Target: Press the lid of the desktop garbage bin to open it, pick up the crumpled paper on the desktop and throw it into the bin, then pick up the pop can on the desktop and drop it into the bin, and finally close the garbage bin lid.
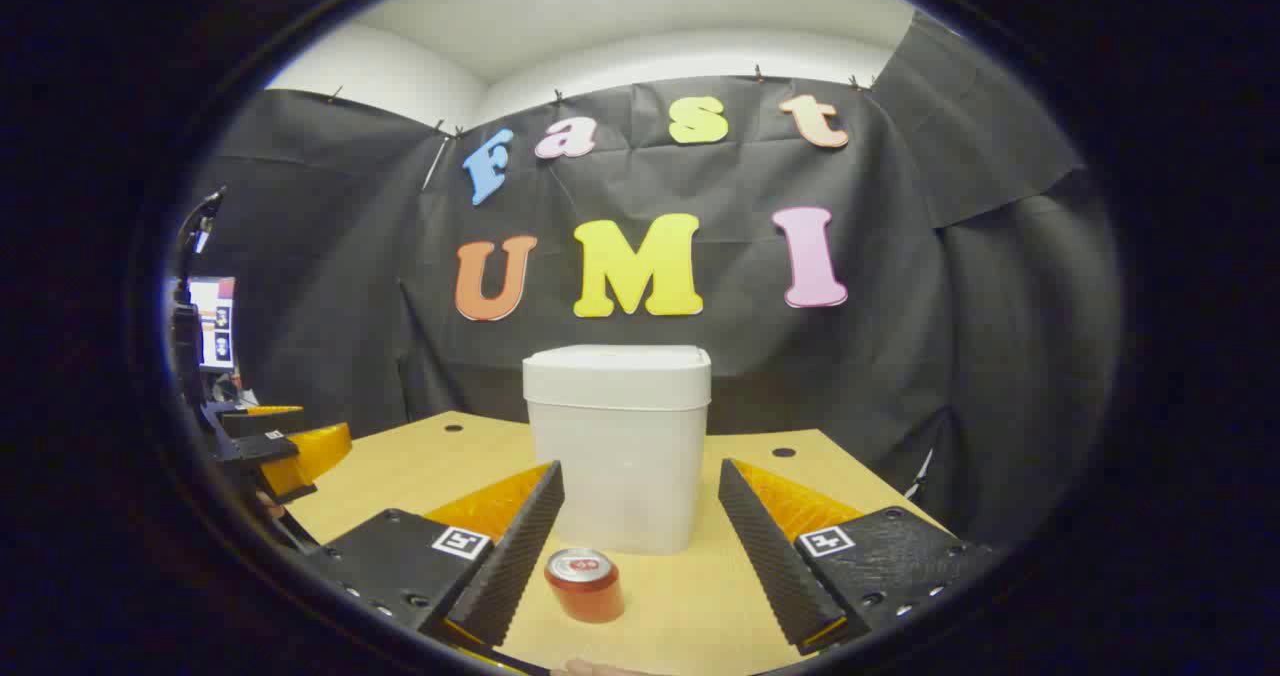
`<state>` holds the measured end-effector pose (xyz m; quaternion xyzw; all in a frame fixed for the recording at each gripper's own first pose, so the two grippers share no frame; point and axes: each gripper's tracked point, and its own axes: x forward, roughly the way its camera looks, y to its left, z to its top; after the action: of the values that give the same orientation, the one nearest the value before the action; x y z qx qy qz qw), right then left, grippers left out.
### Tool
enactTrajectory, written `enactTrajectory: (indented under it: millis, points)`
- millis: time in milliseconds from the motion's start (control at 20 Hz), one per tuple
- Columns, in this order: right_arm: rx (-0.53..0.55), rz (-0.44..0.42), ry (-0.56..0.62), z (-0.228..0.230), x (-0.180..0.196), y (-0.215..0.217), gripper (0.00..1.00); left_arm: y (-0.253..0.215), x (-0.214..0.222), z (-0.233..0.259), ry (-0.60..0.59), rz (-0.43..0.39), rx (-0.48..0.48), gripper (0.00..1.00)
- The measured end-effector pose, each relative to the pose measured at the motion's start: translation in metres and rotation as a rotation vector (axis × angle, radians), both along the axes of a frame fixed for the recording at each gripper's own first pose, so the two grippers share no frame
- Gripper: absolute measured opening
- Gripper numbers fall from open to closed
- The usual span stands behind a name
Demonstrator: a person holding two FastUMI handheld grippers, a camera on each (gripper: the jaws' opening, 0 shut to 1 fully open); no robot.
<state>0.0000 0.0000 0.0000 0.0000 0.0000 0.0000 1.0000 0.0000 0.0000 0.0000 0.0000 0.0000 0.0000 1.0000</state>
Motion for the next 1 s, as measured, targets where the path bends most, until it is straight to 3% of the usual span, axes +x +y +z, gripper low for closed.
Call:
enactTrajectory:
  millis: [1000]
  points:
    - [-0.016,-0.018,0.018,-0.0031,0.0021,-0.0081,0.96,-0.0055,-0.0054,-0.0025,-0.009,-0.002,0.032,0.96]
